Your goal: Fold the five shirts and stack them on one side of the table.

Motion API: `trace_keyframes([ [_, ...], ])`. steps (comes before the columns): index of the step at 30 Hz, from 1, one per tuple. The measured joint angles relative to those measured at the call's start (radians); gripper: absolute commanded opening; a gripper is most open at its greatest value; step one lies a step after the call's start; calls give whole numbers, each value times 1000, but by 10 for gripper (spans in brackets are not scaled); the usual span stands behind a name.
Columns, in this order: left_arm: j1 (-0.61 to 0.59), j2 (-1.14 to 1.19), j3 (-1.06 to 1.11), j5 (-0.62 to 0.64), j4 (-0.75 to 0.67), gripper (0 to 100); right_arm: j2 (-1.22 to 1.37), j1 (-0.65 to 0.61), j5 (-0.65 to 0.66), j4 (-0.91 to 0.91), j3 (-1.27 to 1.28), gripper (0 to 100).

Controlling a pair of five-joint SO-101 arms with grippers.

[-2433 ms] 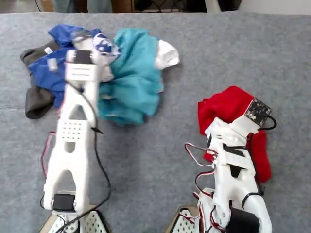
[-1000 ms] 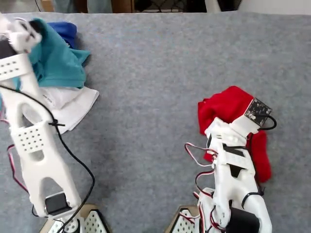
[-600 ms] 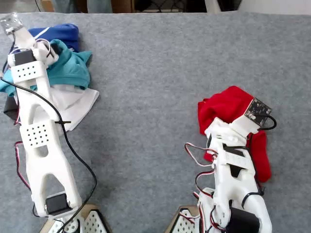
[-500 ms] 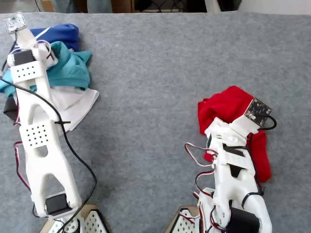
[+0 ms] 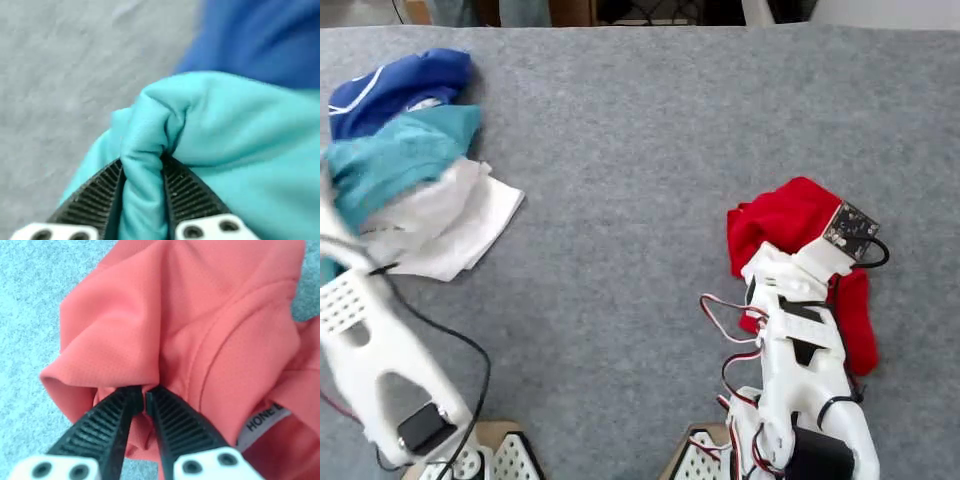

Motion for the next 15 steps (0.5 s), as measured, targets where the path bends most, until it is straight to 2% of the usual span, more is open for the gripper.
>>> trace_keyframes([
  [4,-160,0,-127,-64,15,29,0,0,0,0,0,15],
  [8,-281,-26,-144,-72,-14,31,0,0,0,0,0,15],
  [12,-394,-121,-144,26,-81,37,0,0,0,0,0,15],
  [15,-436,-196,-144,69,-107,88,0,0,0,0,0,15],
])
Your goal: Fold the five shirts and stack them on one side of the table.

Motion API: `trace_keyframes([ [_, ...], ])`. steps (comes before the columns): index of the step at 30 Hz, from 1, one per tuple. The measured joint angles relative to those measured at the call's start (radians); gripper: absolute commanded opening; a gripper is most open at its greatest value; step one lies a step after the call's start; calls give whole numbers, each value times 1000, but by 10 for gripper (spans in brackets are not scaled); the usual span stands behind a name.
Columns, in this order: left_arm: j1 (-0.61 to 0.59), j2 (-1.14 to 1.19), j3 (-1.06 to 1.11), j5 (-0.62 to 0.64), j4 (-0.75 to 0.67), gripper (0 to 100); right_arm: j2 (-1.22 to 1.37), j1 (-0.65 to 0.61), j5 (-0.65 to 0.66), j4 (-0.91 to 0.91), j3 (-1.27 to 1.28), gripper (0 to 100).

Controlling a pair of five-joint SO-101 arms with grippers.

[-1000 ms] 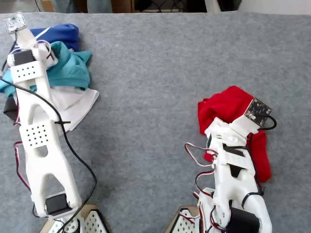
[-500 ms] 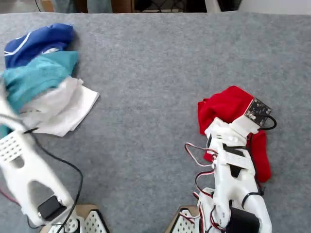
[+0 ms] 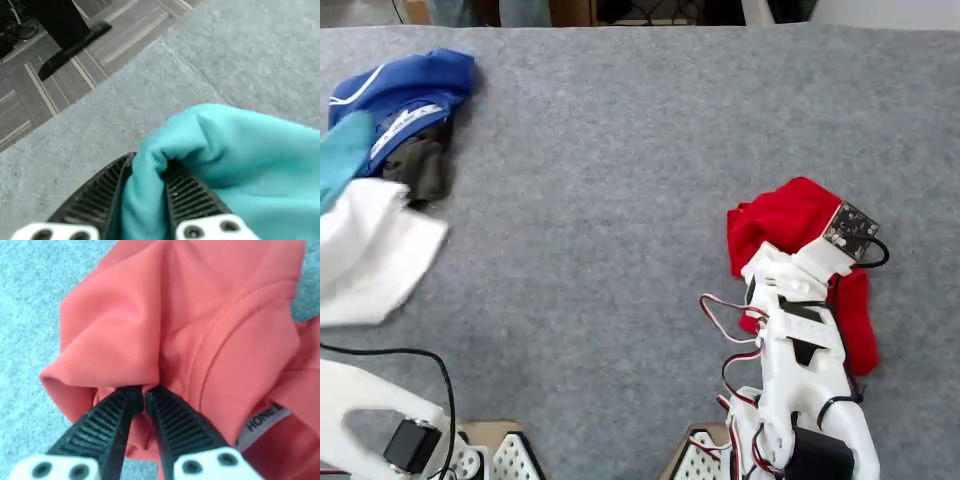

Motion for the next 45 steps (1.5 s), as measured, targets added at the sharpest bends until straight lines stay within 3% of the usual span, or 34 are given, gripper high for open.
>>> trace_keyframes([
  [7,75,-141,-2,106,91,205,0,0,0,0,0,15],
  [16,470,-192,57,184,183,259,0,0,0,0,0,15],
  [20,621,-167,109,189,180,260,0,0,0,0,0,15],
  [24,735,-77,204,203,91,261,0,0,0,0,0,15],
  [29,773,64,330,226,-18,261,0,0,0,0,0,15],
  [33,778,133,311,227,-41,238,0,0,0,0,0,15],
  [37,776,164,287,227,-43,31,0,0,0,0,0,15],
  [45,781,158,195,229,25,29,0,0,0,0,0,15],
])
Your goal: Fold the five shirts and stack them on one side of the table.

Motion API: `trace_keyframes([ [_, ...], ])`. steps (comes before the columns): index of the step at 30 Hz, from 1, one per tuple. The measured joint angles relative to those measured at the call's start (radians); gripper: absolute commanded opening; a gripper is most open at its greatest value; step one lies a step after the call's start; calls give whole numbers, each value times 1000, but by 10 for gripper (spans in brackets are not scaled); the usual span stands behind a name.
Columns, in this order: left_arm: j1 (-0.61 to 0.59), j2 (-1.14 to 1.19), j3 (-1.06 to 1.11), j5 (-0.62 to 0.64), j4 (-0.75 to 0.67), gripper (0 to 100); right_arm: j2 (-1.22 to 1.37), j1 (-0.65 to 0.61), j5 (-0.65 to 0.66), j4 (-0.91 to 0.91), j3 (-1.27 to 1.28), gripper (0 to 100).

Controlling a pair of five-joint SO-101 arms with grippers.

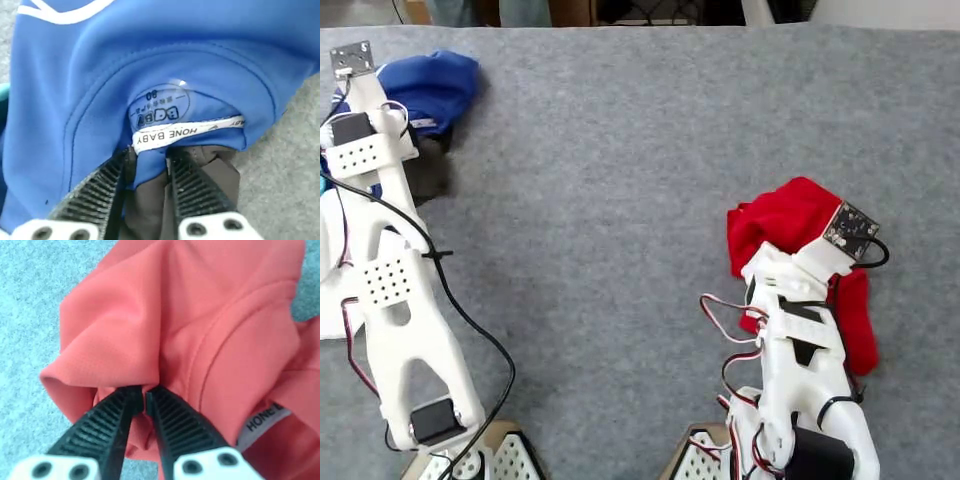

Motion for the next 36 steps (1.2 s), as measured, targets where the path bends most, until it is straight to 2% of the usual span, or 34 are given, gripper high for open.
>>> trace_keyframes([
  [4,-2,-26,-155,-2,138,29,0,0,0,0,0,15],
  [12,-58,-361,-186,-2,203,29,0,0,0,0,0,15],
  [20,-281,-669,-198,-2,169,29,0,0,0,0,0,15],
  [25,-462,-704,-206,-2,137,29,0,0,0,0,0,15],
  [28,-528,-704,-206,-2,144,29,0,0,0,0,0,15],
  [34,-528,-666,-140,-8,296,30,0,0,0,0,0,15],
  [36,-512,-609,-77,-51,359,45,0,0,0,0,0,15],
])
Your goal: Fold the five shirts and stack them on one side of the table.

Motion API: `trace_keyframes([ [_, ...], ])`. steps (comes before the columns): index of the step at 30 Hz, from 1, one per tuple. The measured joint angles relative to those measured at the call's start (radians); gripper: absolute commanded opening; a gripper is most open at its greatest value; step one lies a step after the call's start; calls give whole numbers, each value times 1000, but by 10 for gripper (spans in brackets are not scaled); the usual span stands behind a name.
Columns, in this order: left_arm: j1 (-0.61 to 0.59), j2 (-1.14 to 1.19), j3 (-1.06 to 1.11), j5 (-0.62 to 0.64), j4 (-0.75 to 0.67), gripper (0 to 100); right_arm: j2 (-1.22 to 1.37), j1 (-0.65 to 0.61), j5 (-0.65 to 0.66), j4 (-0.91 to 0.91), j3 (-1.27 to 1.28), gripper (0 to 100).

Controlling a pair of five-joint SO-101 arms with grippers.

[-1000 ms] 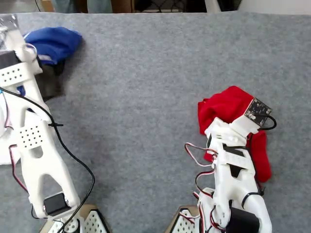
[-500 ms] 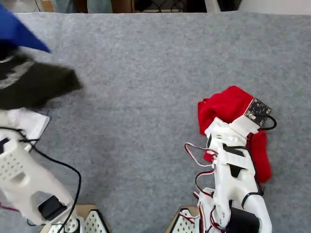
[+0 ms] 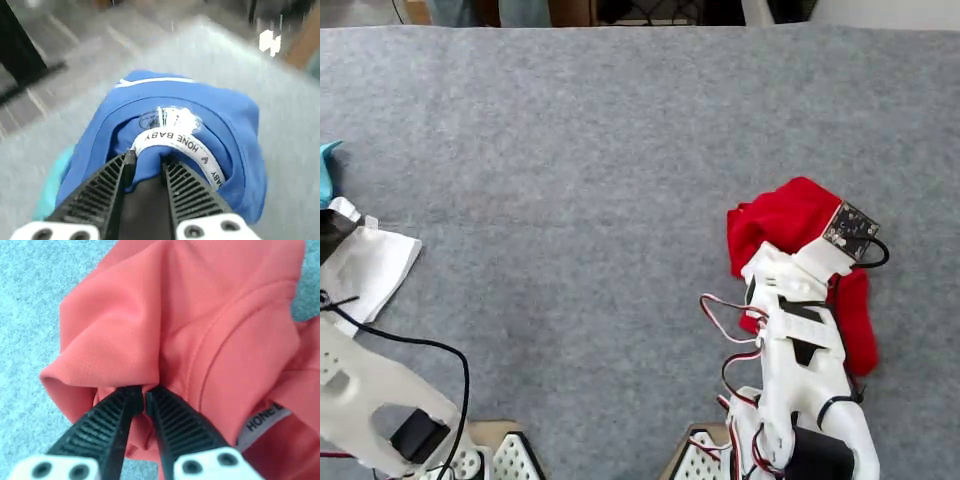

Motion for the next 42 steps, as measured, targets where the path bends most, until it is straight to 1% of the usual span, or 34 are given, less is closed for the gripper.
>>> trace_keyframes([
  [1,5,29,34,-29,21,77,0,0,0,0,0,15],
  [4,-6,86,137,-74,40,238,0,0,0,0,0,15],
  [5,-17,97,163,-77,40,276,0,0,0,0,0,15],
  [6,-31,104,184,-77,40,294,0,0,0,0,0,15],
  [10,-74,109,235,21,40,307,0,0,0,0,0,15],
  [14,-91,71,235,38,40,307,0,0,0,0,0,15],
  [18,-143,-84,219,40,40,306,0,0,0,0,0,15],
  [21,-244,-242,252,40,40,305,0,0,0,0,0,15],
  [23,-333,-327,336,40,40,291,0,0,0,0,0,15],
  [25,-414,-364,460,40,40,254,0,0,0,0,0,15],
  [28,-502,-350,710,32,40,174,0,0,0,0,0,15],
  [30,-531,-310,890,-26,14,100,0,0,0,0,0,15],
  [32,-535,-249,1048,-94,-52,31,0,0,0,0,0,15],
  [35,-516,-144,1209,-147,-203,41,0,0,0,0,0,15],
  [37,-486,-74,1244,-157,-319,28,0,0,0,0,0,15],
  [39,-446,-18,1250,-157,-397,29,0,0,0,0,0,15],
  [42,-404,-5,1241,-117,-446,29,0,0,0,0,0,15],
])
